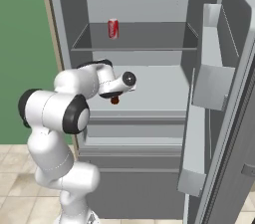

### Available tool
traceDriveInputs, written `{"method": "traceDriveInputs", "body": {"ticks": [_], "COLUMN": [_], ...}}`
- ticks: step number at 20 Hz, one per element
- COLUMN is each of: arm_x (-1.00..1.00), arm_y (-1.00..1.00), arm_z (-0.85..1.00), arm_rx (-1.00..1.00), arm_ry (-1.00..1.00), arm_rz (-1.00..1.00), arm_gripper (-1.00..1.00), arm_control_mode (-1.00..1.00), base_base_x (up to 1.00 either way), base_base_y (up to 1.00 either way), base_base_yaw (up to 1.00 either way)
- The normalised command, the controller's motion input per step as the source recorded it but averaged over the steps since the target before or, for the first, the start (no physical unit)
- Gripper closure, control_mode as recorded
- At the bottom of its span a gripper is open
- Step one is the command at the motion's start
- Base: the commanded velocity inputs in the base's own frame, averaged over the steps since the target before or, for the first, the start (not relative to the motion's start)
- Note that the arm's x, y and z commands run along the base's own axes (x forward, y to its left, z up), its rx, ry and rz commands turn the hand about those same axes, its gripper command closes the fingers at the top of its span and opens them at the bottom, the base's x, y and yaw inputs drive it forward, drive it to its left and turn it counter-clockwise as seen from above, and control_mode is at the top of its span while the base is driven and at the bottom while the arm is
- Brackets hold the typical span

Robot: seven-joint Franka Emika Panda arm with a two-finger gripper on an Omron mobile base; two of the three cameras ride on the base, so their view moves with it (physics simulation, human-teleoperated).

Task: Open the fridge, grab two sodas, and place both sodas inside the bowl with ice on the dining counter.

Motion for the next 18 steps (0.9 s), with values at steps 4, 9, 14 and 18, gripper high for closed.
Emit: {"method": "traceDriveInputs", "body": {"ticks": [4, 9, 14, 18], "arm_x": [0.00, -0.02, -0.37, -0.56], "arm_y": [0.06, 0.00, -0.02, -0.04], "arm_z": [-0.13, -0.12, -0.05, 0.05], "arm_rx": [0.00, 0.00, 0.01, 0.07], "arm_ry": [0.06, 0.02, -0.01, -0.01], "arm_rz": [0.01, 0.00, 0.00, 0.00], "arm_gripper": [1.00, 1.00, 1.00, 1.00], "arm_control_mode": [-1.00, -1.00, -1.00, -1.00], "base_base_x": [0.00, 0.00, 0.00, 0.00], "base_base_y": [0.00, 0.00, 0.00, 0.00], "base_base_yaw": [0.00, 0.00, 0.00, 0.00]}}
